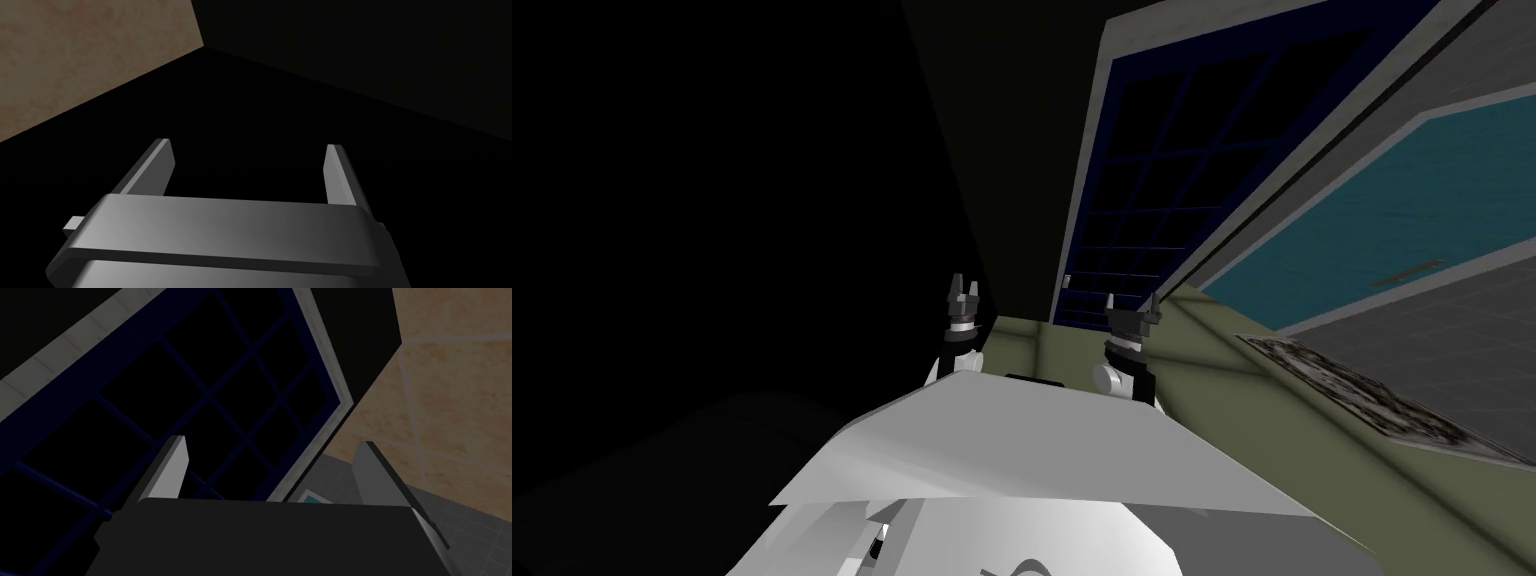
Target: Pull the door open
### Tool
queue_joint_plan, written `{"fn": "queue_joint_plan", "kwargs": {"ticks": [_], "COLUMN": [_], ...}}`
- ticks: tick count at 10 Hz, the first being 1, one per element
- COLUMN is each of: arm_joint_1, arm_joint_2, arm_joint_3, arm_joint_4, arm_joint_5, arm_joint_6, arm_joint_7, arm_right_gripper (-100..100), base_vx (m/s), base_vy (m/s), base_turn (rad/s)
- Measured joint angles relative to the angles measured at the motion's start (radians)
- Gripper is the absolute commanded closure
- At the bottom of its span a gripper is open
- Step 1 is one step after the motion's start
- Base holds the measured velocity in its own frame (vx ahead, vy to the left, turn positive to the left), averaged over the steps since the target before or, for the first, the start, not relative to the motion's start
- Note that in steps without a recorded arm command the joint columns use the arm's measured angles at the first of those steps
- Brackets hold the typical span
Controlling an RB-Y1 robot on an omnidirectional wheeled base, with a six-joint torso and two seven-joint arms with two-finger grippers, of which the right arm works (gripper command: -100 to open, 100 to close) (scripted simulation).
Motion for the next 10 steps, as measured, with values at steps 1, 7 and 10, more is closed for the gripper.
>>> {"fn": "queue_joint_plan", "kwargs": {"ticks": [1, 7, 10], "arm_joint_1": [-0.002, -0.033, -0.049], "arm_joint_2": [-0.009, -0.025, -0.035], "arm_joint_3": [0.001, 0.025, 0.033], "arm_joint_4": [0.030, 0.174, 0.242], "arm_joint_5": [-0.015, -0.092, -0.130], "arm_joint_6": [-0.010, -0.036, -0.047], "arm_joint_7": [-0.025, -0.146, -0.202], "arm_right_gripper": [-100, -100, -100], "base_vx": [0.104, 0.085, 0.070], "base_vy": [-0.021, -0.023, -0.025], "base_turn": [0.090, 0.092, 0.097]}}
